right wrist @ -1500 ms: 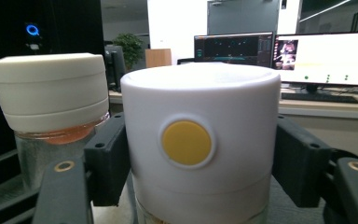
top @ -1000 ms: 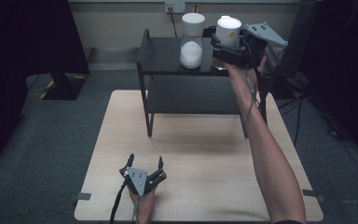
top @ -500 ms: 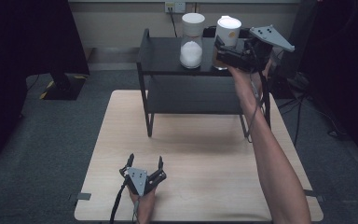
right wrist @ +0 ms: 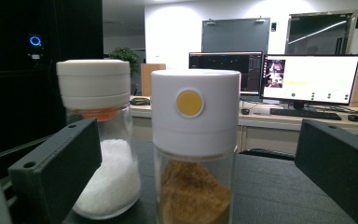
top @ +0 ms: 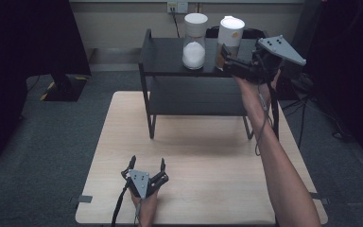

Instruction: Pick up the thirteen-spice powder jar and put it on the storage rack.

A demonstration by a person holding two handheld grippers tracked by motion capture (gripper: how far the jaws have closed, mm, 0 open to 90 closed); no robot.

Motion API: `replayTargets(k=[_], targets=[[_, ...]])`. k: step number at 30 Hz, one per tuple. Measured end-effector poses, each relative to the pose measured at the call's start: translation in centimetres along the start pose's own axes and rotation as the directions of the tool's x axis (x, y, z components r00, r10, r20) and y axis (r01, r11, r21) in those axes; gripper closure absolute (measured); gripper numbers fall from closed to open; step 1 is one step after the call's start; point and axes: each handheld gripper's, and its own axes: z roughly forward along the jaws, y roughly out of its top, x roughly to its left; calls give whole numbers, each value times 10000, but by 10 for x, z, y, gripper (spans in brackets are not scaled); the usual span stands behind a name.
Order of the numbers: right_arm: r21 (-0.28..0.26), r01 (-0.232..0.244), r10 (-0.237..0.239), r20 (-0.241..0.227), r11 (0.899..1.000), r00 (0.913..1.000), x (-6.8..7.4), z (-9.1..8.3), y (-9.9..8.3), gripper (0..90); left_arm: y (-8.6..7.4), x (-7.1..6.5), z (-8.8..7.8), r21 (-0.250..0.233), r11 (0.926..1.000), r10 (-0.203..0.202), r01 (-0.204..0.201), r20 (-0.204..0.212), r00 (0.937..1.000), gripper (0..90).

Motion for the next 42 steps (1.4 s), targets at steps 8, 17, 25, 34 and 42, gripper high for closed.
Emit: replayTargets(k=[8,17,25,34,42], targets=[[-77,-125,125,-37,9999,9999,-3,-21,-8,0,0,0,0,-2,10000,7,-7,-2,10000,13],[-221,-144,146,92,9997,9999,-7,-53,-15,0,0,2,0,9,10000,14,-14,97,10000,1],[-323,95,-94,26,9994,10000,-4,-74,-30,0,0,2,0,10,10000,15,-16,83,10000,0],[-407,525,-526,-13,9978,9986,1,-92,-44,0,0,2,0,10,10000,14,-14,83,10000,0],[-587,417,-422,-79,9974,9991,1,-109,-57,0,0,1,0,24,10000,19,-19,83,10000,1]])
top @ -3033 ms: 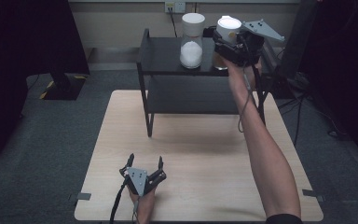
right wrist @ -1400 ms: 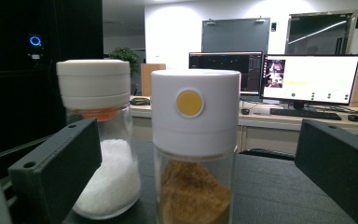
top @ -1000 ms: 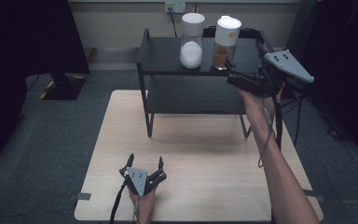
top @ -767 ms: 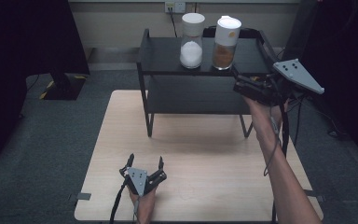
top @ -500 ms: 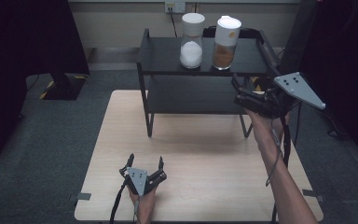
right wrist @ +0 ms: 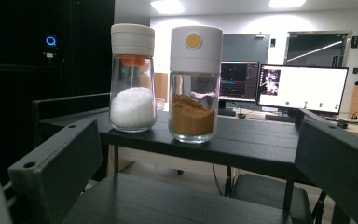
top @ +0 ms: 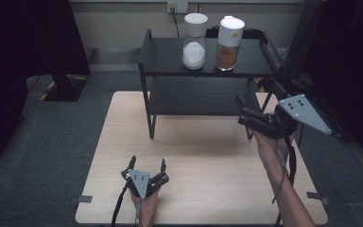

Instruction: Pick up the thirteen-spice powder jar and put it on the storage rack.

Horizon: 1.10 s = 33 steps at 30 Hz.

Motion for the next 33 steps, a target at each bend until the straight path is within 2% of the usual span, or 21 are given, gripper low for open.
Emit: replayTargets(k=[4,9,20,33], targets=[[101,62,-62,2,9999,10000,-1,-5,-5,0,0,-1,0,1,10000,7,-7,-27,10000,3],[117,-85,84,38,9999,10000,-4,-13,-14,0,0,0,0,-15,10000,0,0,-25,10000,3],[325,-438,431,231,9985,9988,-10,-33,-41,0,0,0,0,-14,10000,0,0,-25,10000,2],[476,-532,506,544,9974,9972,-8,-53,-79,0,0,-1,0,-16,10000,-2,2,-35,10000,3]])
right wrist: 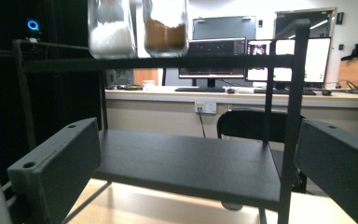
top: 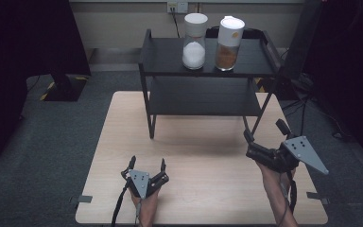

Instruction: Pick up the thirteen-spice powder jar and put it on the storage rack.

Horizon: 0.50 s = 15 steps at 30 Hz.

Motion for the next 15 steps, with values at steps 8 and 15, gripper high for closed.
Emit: replayTargets(k=[8,15], targets=[[172,-2,-1,192,9999,9998,2,-7,-24,0,0,0,0,-4,10000,-7,7,2,10000,1],[365,-13,2,283,9993,9996,5,-10,-43,0,0,0,0,-6,10000,-8,8,1,10000,1]])
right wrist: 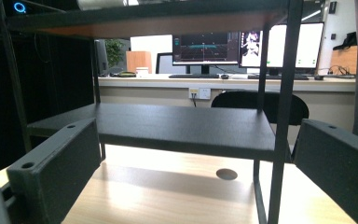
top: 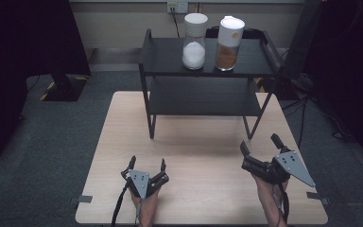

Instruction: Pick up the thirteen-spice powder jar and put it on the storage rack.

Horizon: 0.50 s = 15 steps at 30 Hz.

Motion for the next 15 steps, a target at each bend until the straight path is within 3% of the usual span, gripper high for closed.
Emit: replayTargets(k=[6,15], targets=[[-82,67,-65,209,9999,9998,3,-5,-16,0,0,0,0,1,10000,1,-1,-1,10000,3],[-142,-224,230,448,9996,9987,2,-13,-42,0,0,0,0,-2,10000,4,-4,-11,10000,3]])
